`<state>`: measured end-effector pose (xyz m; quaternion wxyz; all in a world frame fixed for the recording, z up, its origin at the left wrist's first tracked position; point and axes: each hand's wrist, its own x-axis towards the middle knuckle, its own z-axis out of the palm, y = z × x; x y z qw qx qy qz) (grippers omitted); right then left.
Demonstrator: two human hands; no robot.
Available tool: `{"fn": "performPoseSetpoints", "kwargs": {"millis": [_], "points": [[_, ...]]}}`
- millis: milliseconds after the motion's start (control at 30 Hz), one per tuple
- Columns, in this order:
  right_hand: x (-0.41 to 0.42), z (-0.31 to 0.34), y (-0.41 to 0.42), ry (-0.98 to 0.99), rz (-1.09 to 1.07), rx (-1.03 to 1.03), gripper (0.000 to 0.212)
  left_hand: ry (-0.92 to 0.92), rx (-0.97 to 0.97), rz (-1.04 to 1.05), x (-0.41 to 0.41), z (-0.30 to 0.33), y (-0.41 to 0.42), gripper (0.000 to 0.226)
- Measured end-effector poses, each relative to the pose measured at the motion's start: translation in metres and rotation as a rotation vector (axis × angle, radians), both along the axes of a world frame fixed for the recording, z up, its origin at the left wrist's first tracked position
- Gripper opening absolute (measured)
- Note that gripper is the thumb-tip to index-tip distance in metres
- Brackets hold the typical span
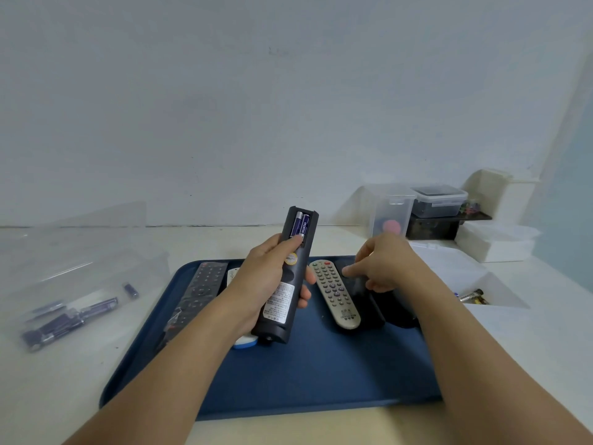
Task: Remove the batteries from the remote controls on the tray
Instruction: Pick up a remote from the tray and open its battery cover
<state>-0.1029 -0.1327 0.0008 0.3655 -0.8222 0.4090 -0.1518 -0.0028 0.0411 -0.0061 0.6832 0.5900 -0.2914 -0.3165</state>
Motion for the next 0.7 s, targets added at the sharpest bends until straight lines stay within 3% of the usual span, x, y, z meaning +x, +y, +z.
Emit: {"fn": "performPoseSetpoints", "kwargs": {"millis": [67, 133, 233, 333, 433, 700], "points": [[0.003, 0.001, 0.001, -0.105, 0.032, -0.151, 0.02, -0.012, -0.009, 0.005, 0.001, -0.002, -0.001, 0.021], [0.007, 0.005, 0.006, -0.381, 0.091, -0.261, 0.013, -0.028, -0.006, 0.008, 0.001, -0.003, -0.002, 0.023], [0.013, 0.013, 0.026, -0.675, 0.209, -0.262, 0.006, 0.018, 0.011, -0.015, -0.001, -0.003, -0.002, 0.039], [0.017, 0.011, 0.041, -0.741, 0.296, -0.336, 0.014, 0.068, 0.001, -0.035, -0.002, -0.004, -0.003, 0.042], [0.019, 0.008, 0.043, -0.747, 0.315, -0.412, 0.019, -0.019, 0.002, -0.025, -0.001, -0.005, -0.004, 0.034], [0.023, 0.007, 0.049, -0.778, 0.286, -0.364, 0.017, -0.199, 0.04, 0.008, 0.0, -0.005, -0.002, 0.027]]}}
